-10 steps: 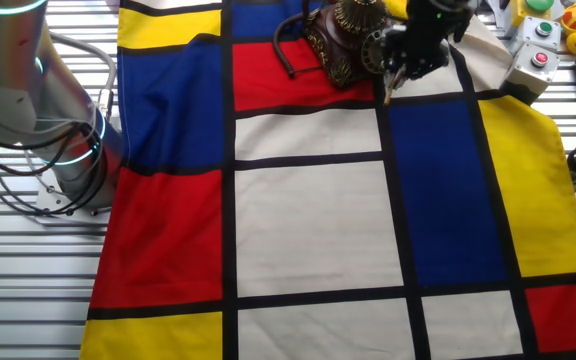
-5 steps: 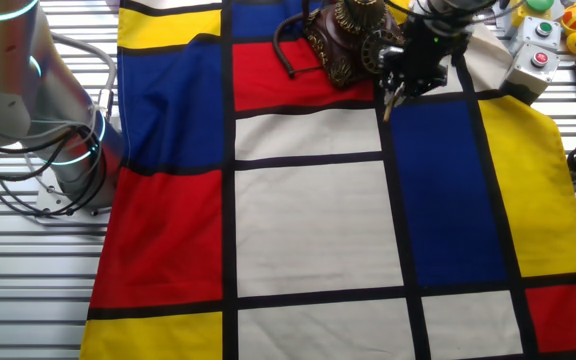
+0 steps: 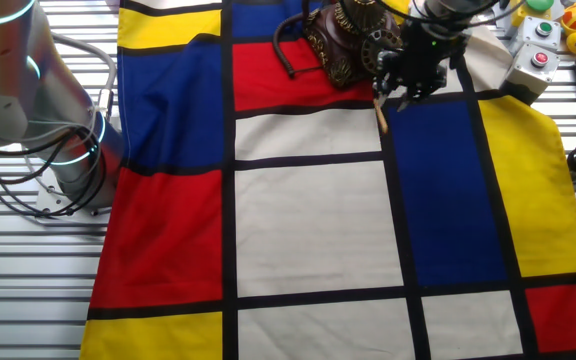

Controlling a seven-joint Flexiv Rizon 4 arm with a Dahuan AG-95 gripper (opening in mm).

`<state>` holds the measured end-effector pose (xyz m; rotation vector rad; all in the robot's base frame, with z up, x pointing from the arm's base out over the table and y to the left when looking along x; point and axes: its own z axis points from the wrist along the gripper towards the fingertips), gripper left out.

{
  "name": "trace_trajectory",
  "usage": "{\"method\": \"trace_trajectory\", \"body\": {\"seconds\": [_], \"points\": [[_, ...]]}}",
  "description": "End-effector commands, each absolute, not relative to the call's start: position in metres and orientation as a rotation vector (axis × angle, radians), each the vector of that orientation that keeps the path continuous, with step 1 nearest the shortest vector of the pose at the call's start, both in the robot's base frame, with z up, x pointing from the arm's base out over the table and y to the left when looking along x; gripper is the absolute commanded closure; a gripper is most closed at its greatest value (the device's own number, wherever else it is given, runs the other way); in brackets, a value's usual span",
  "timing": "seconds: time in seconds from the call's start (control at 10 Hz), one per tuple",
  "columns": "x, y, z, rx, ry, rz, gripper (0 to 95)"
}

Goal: Dial a number on an old rotary phone

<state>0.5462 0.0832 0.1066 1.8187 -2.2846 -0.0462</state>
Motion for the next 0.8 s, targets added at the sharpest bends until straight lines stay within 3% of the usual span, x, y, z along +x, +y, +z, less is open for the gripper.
{"method": "trace_trajectory", "body": {"seconds": [0.1,0.4,0.8], "points": [[0.547,0.089,0.115,1.687,-2.393,-0.059,95.0],[0.556,0.128,0.145,1.390,-2.585,-0.041,95.0],[0.543,0.180,0.173,1.113,-2.748,0.000,95.0]]}}
